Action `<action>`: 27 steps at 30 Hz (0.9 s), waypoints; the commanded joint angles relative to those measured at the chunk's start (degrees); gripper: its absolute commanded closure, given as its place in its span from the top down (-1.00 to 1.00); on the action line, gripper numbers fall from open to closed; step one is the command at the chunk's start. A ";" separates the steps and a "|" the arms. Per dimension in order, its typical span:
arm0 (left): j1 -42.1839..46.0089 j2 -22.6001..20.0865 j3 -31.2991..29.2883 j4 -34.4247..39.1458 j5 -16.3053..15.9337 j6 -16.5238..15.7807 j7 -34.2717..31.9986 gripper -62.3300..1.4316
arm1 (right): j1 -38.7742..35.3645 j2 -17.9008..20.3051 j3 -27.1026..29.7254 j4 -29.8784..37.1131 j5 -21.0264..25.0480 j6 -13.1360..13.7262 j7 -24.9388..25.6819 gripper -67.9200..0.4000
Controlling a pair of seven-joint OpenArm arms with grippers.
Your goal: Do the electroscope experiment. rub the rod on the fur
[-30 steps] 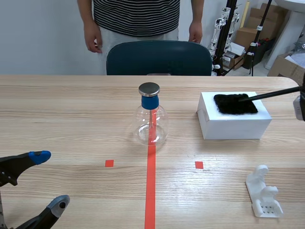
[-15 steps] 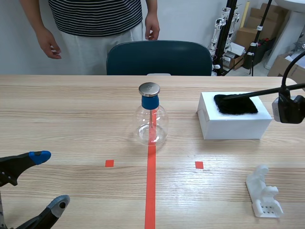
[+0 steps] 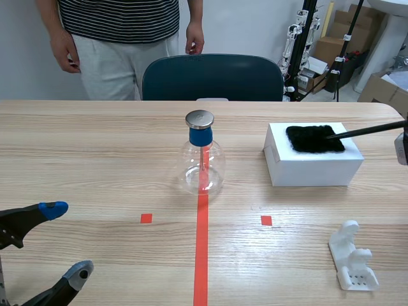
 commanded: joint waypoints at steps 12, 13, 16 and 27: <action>-0.28 -0.63 -0.42 0.59 -0.42 -0.11 -0.81 1.00 | 0.48 -0.83 0.42 4.02 -0.55 0.63 -2.47 -0.87; -0.28 -0.63 -0.42 0.59 -0.42 -0.11 -0.81 1.00 | 0.48 -0.42 0.42 3.34 -0.35 0.63 -2.43 -0.87; -0.28 -0.63 -0.42 0.59 -0.42 -0.11 -0.81 1.00 | 0.48 0.72 0.42 1.07 0.09 0.63 -1.79 -0.87; -0.28 -0.63 -0.42 0.59 -0.42 -0.11 -0.81 1.00 | 0.50 -2.40 0.42 2.51 -1.70 0.61 -2.29 -0.87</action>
